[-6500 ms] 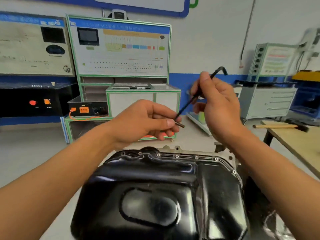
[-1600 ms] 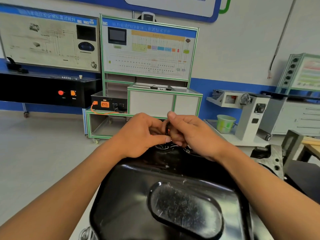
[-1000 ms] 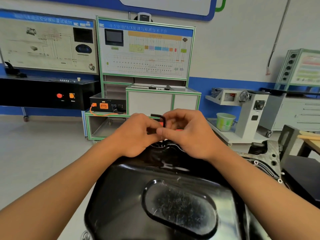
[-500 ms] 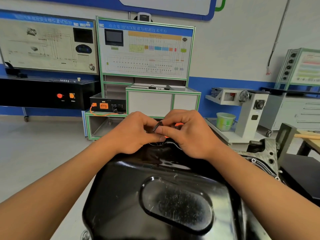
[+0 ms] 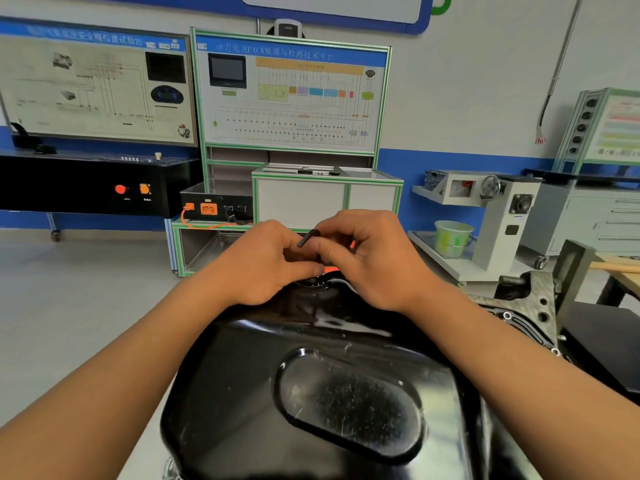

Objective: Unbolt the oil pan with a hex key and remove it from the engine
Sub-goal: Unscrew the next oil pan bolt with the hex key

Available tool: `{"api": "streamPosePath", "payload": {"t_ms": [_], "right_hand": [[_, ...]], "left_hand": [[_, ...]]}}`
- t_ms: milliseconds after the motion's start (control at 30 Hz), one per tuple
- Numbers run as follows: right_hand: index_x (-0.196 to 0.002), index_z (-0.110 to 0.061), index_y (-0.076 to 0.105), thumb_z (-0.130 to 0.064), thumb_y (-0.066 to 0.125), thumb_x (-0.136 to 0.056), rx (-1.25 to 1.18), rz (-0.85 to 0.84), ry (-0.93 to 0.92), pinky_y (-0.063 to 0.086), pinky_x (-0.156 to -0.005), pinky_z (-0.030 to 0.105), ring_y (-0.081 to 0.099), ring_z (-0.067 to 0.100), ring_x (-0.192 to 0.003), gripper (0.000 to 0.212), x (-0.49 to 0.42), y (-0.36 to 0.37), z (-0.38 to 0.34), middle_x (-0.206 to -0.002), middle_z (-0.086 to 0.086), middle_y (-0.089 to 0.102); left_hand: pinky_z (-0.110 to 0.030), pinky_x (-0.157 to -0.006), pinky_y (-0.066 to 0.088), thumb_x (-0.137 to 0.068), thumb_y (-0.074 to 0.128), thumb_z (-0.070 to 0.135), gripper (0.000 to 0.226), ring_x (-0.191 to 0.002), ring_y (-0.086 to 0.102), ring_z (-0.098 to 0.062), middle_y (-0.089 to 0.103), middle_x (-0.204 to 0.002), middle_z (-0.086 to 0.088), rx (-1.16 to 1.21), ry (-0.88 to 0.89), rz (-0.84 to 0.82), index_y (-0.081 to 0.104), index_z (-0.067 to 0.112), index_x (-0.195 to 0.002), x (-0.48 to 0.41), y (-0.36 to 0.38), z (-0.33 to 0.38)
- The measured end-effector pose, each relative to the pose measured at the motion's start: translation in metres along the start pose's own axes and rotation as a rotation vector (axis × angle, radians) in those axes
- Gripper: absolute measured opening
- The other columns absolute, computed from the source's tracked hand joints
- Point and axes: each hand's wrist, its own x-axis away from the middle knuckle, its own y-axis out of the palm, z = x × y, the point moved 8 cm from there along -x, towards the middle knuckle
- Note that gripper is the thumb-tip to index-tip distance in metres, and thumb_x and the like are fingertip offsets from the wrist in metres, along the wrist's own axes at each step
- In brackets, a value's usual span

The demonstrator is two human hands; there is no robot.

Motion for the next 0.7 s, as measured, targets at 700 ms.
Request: {"api": "streamPosePath", "payload": {"t_ms": [700], "right_hand": [[-0.082, -0.012, 0.058, -0.01, 0.055, -0.1, 0.136, -0.165, -0.035, 0.04, -0.066, 0.028, 0.049, 0.009, -0.069, 0.018, -0.014, 0.018, 0.0, -0.072, -0.009, 0.054]], "left_hand": [[-0.028, -0.087, 0.057, -0.089, 0.063, -0.005, 0.025, -0.096, 0.073, -0.017, 0.077, -0.1, -0.004, 0.456, -0.169, -0.006, 0.072, 0.014, -0.101, 0.006, -0.005, -0.03]]}}
